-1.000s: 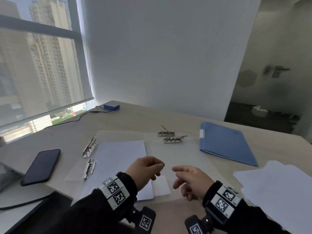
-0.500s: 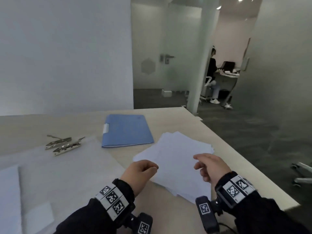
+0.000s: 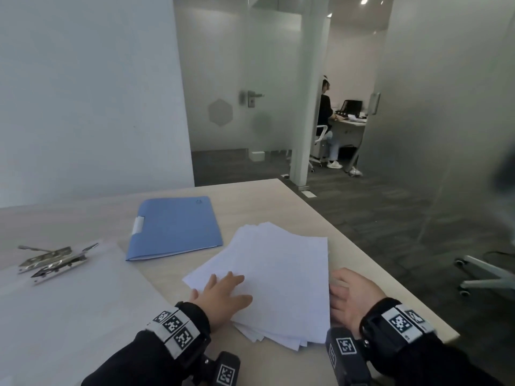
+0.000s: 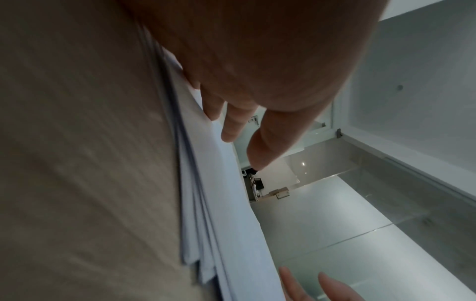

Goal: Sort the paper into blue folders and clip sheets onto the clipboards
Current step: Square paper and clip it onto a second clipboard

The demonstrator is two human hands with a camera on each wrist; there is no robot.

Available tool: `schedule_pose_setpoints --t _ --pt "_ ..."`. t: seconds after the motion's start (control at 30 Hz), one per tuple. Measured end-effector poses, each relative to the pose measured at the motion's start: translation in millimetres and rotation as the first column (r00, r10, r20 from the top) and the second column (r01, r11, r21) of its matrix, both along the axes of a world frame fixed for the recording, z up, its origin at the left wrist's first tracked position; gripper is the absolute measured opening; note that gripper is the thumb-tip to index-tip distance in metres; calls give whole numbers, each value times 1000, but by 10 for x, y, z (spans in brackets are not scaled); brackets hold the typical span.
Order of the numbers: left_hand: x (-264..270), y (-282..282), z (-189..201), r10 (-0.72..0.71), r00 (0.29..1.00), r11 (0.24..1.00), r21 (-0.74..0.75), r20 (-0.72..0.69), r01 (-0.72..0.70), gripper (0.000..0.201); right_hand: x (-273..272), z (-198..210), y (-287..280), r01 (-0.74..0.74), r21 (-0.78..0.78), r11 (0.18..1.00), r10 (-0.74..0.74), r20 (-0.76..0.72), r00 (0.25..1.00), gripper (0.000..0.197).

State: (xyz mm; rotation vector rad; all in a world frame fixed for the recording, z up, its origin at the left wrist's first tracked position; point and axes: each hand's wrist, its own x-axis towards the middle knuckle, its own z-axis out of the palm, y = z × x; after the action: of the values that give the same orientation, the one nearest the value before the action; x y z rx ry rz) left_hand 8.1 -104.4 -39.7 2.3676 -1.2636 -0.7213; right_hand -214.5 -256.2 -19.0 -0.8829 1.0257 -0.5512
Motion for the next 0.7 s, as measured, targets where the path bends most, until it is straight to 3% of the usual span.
schedule_pose_setpoints --t 0.13,0.3,0.43,0.7 --pt "18 34 -24 -9 1000 999 -33 -28 8 57 7 -114 -48 22 21 1000 -21 -37 999 26" --pt "1 70 -37 17 993 994 -106 -117 -30 49 62 -126 -152 -129 -135 982 91 -258 962 21" --pt "14 81 -44 3 996 992 -126 -94 -15 51 115 -120 -207 -206 -200 958 126 -351 928 11" --pt "18 85 -62 12 993 993 -119 -118 -26 59 119 -100 -189 -205 -205 957 118 -368 922 12"
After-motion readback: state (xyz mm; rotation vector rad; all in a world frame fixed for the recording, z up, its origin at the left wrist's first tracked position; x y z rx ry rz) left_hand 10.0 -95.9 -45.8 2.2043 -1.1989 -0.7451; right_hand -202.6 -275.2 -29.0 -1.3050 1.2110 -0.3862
